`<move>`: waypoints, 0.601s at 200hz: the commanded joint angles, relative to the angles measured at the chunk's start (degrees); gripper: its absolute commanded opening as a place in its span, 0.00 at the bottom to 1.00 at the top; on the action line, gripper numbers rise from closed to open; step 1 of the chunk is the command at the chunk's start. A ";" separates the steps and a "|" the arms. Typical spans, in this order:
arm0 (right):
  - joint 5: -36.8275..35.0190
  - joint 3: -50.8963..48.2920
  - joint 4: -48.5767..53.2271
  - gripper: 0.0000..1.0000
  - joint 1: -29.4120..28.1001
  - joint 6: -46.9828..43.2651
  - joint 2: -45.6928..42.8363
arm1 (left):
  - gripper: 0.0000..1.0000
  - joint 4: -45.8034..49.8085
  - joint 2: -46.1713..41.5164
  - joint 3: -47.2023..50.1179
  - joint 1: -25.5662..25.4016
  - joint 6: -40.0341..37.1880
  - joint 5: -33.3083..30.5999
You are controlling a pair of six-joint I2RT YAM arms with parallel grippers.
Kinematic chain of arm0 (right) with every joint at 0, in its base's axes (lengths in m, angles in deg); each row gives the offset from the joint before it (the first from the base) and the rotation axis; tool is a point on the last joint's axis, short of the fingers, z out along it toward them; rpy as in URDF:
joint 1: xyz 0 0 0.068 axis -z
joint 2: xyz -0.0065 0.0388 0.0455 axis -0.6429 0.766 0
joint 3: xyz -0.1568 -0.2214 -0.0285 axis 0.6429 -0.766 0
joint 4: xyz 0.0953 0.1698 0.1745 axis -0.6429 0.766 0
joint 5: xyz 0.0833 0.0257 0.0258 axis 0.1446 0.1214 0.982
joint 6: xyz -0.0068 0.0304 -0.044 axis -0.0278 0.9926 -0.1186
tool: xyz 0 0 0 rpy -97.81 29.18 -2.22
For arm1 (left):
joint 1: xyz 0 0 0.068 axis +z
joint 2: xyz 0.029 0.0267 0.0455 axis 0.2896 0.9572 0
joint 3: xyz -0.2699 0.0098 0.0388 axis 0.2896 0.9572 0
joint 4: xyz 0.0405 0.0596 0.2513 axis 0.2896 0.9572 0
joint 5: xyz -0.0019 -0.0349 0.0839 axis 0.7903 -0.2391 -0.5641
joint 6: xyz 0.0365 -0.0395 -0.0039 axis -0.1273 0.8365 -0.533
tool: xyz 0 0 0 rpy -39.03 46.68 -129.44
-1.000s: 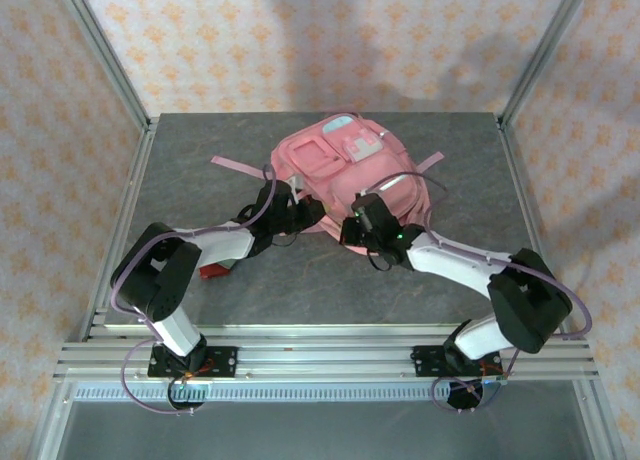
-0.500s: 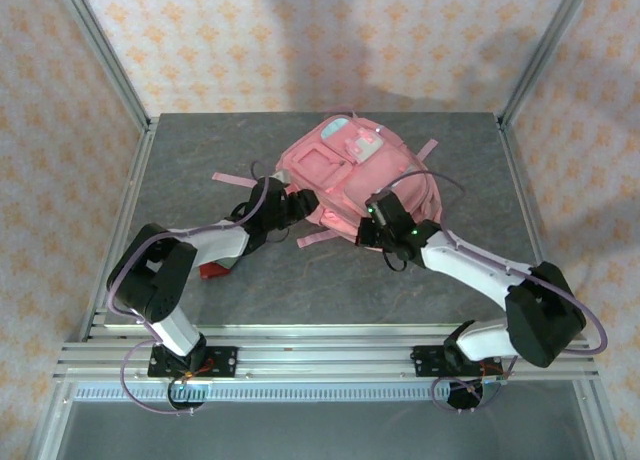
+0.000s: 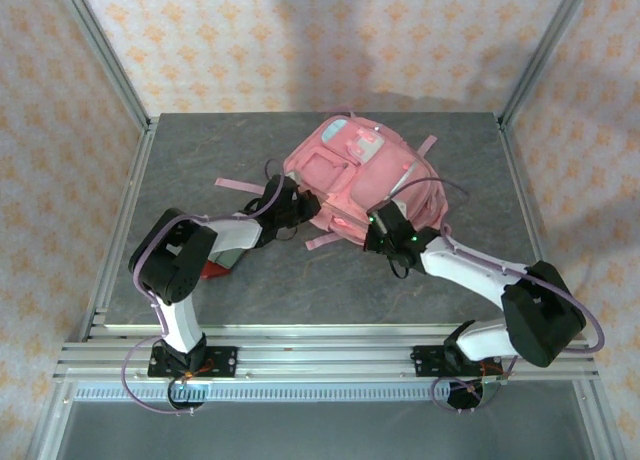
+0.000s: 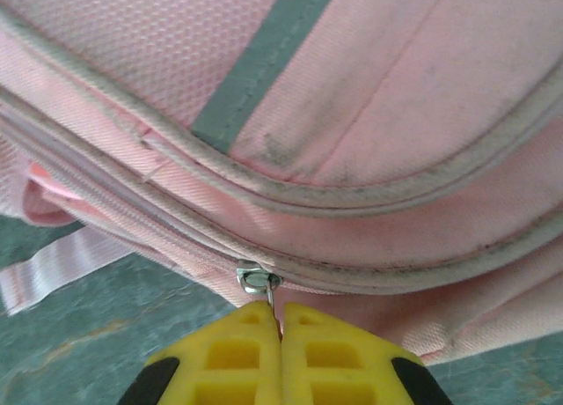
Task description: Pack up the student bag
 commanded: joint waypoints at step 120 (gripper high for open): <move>10.08 6.37 -7.52 0.00 -4.54 -1.92 7.38 | 0.00 2.80 1.41 -4.47 0.98 -0.52 -3.31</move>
